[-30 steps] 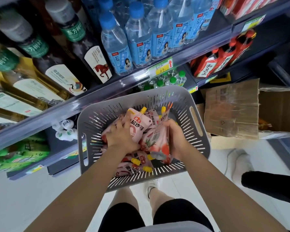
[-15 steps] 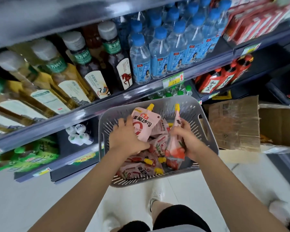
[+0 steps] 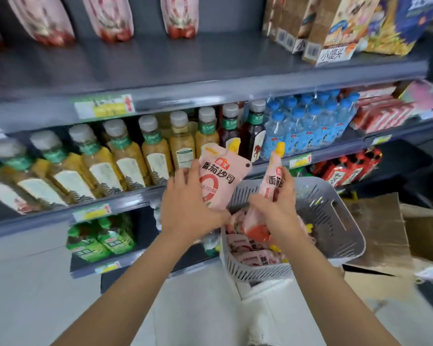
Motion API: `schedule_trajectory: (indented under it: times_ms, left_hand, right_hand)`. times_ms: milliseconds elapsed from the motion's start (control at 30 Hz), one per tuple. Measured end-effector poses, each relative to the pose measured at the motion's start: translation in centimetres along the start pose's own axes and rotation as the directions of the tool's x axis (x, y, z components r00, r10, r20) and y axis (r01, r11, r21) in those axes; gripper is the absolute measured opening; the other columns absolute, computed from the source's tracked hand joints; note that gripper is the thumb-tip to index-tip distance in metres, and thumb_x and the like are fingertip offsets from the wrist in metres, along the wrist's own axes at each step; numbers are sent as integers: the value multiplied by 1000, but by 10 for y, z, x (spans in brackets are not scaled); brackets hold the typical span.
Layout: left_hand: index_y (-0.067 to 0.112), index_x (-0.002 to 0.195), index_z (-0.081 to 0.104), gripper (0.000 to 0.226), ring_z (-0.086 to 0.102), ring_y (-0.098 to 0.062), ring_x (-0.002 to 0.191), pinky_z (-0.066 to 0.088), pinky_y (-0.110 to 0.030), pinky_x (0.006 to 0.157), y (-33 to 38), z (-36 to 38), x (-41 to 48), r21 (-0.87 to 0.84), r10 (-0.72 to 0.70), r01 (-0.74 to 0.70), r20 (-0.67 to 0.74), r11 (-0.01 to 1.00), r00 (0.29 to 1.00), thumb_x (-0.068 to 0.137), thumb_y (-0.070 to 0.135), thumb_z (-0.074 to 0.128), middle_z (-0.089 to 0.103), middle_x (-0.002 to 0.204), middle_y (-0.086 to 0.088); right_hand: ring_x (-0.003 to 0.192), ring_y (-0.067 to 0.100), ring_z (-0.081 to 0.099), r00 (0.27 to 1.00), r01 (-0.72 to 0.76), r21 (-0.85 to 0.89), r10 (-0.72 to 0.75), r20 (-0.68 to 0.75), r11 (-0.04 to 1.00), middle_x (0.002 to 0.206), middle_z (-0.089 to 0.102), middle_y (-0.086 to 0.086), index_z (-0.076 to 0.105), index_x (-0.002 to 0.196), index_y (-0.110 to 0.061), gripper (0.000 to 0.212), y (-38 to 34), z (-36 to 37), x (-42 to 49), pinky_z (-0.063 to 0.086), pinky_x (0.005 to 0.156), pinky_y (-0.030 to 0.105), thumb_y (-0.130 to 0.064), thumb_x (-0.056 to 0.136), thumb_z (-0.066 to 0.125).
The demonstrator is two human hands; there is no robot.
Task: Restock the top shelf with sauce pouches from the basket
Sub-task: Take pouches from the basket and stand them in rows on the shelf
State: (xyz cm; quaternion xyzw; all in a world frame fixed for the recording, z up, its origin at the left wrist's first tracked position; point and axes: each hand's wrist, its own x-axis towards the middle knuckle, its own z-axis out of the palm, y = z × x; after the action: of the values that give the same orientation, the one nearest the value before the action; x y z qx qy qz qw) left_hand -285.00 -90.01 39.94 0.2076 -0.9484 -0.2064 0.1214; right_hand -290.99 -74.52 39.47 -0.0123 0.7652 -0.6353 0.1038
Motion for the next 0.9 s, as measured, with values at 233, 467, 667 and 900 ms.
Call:
schedule_trajectory:
  times_ms: [233,467,667,900]
  left_hand:
    - [24,146,19,115,38,-21,114,43,-37,93,-54,-104,-24,-59,-44,26,-325,998,945,48,57,71,36,125,0]
    - [25,145,20,115,39,-20,117,40,-38,98,-80,-186,-9,-135,-74,-4,-567,991,820,46,56,72,36,125,2]
    - [23,143,21,114,35,-22,123,33,-38,102,-88,-230,46,-188,-86,-60,-680,980,728,47,50,77,34,131,-2]
    - [10,131,29,111,33,-23,119,33,-35,102,-106,-247,144,-305,-227,-18,-746,952,625,42,40,87,34,123,-5]
  right_hand:
    - [122,27,47,990,67,287,-99,99,956,137,42,0,21,144,-43,110,-69,92,-53,41,104,53,-45,42,64]
    - [121,30,46,943,248,280,-297,149,927,132,42,5,21,142,-43,109,-152,146,-64,41,102,55,-49,43,64]
    - [130,28,28,888,446,16,-445,114,895,138,27,4,5,148,-36,109,-220,171,-31,32,104,46,-40,63,74]
    - [133,31,20,857,514,-78,-507,90,854,146,19,10,2,149,-32,112,-267,211,38,21,111,55,-36,66,77]
